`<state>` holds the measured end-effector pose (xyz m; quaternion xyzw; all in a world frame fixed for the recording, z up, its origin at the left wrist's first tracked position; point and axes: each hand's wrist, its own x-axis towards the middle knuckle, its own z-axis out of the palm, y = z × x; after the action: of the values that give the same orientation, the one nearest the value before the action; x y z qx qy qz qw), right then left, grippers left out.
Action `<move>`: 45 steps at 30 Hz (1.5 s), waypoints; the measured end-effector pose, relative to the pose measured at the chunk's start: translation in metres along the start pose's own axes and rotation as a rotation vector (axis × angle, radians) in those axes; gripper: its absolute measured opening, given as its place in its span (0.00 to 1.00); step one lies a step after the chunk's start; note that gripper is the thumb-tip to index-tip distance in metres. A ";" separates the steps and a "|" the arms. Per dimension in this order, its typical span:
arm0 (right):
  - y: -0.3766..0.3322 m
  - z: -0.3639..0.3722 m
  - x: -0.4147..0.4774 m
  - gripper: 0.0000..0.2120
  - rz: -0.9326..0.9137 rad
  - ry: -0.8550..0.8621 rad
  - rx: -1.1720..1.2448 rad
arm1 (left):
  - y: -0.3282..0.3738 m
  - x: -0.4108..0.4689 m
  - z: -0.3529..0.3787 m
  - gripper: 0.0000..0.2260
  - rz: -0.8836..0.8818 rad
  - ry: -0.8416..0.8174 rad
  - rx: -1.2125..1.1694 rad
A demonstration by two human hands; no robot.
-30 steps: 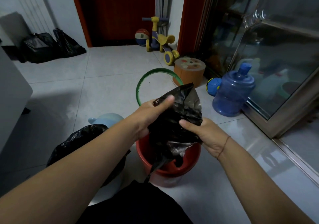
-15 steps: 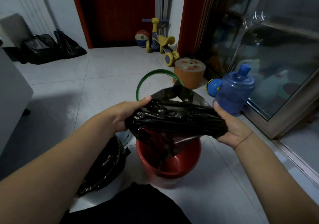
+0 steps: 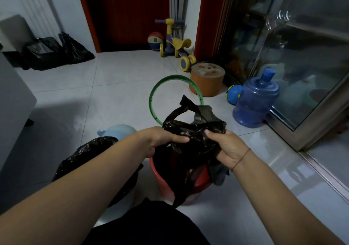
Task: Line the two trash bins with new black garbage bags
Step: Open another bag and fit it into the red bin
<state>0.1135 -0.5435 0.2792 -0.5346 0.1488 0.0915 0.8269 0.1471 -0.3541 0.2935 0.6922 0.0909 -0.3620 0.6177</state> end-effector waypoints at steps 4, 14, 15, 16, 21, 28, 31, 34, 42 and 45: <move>-0.007 -0.004 0.002 0.13 0.056 -0.015 0.102 | 0.003 0.007 -0.007 0.19 0.088 0.251 -0.149; -0.039 -0.053 0.012 0.09 0.133 0.044 0.057 | 0.007 0.010 -0.059 0.10 0.200 0.478 -0.278; -0.040 -0.056 0.010 0.08 0.134 -0.007 0.057 | 0.006 0.010 -0.063 0.11 0.191 0.479 -0.275; -0.039 -0.056 0.008 0.10 0.135 -0.078 0.060 | 0.005 0.010 -0.064 0.11 0.183 0.450 -0.274; -0.019 -0.037 0.002 0.12 0.119 -0.232 -0.155 | 0.005 0.002 -0.037 0.13 0.030 0.027 -0.230; -0.001 -0.008 0.003 0.17 0.026 -0.092 -0.171 | 0.007 -0.005 -0.005 0.25 -0.056 -0.126 -0.046; -0.002 -0.007 0.005 0.09 -0.008 0.012 -0.123 | 0.009 -0.006 -0.006 0.21 -0.008 -0.078 -0.145; -0.006 -0.016 0.012 0.07 0.023 0.137 0.012 | 0.012 -0.004 -0.016 0.14 0.063 0.009 -0.324; -0.021 -0.035 0.014 0.10 0.129 0.066 0.060 | 0.014 -0.001 -0.049 0.10 0.086 0.195 -0.436; -0.031 -0.043 0.014 0.09 0.187 0.026 0.014 | 0.009 0.004 -0.060 0.10 0.086 0.239 -0.441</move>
<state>0.1298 -0.5954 0.2846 -0.5138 0.2094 0.1602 0.8164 0.1785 -0.3019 0.2970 0.5821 0.2105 -0.2222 0.7533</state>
